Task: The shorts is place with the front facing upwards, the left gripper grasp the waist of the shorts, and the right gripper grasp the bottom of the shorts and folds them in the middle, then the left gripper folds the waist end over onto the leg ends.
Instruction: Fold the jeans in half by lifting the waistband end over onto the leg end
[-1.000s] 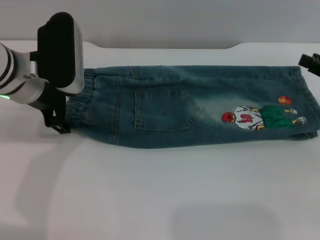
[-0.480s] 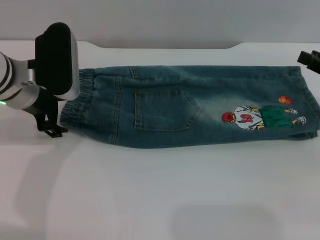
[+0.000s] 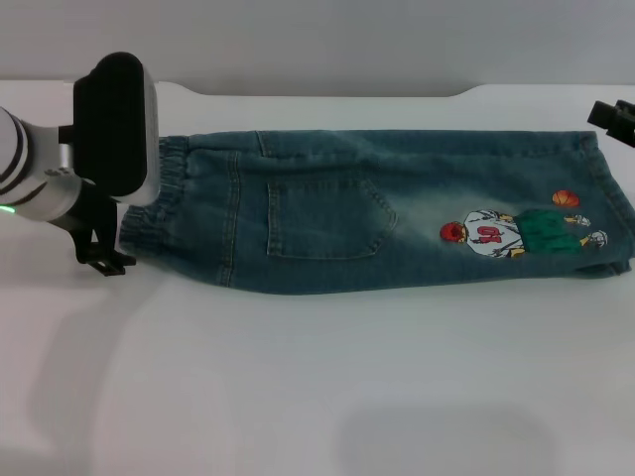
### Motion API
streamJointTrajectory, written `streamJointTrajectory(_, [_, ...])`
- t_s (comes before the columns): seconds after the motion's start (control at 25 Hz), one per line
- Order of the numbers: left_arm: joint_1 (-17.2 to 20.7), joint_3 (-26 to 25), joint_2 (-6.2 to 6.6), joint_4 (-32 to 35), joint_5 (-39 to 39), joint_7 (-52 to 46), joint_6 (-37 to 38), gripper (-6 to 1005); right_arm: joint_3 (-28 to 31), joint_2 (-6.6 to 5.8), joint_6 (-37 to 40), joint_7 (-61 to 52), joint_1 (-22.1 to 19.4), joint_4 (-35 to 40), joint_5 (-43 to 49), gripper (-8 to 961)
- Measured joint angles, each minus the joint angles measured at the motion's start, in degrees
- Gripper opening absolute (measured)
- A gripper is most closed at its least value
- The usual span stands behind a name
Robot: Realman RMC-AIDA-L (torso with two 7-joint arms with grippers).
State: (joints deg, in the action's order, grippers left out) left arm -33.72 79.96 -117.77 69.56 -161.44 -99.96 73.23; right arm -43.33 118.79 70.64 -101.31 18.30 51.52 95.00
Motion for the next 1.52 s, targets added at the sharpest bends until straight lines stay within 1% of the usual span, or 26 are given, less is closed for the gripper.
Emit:
streamJointTrajectory(0.36, [1.01, 1.73, -0.13, 0.40, 0.27, -0.39, -1.93, 801, 0.03, 0.04, 0.03, -0.03, 0.01, -0.39, 0.00, 445])
streamJointTrajectory(1.0, [1.47, 4.09, -0.08, -0.85, 0.47, -0.50, -4.79, 797, 0.44, 0.04, 0.02, -0.03, 0.50, -0.41, 0.01, 445])
streamJointTrajectory(1.28, [1.55, 4.09, -0.08, -1.52, 0.56, -0.72, -6.12, 796, 0.53, 0.04, 0.01, -0.09, 0.53, -0.46, 0.01, 445])
streamJointTrajectory(1.52, [1.56, 4.27, -0.08, -2.02, 0.35, -1.27, -6.55, 584, 0.53, 0.04, -0.19, -0.12, 0.51, -0.54, -0.05, 445])
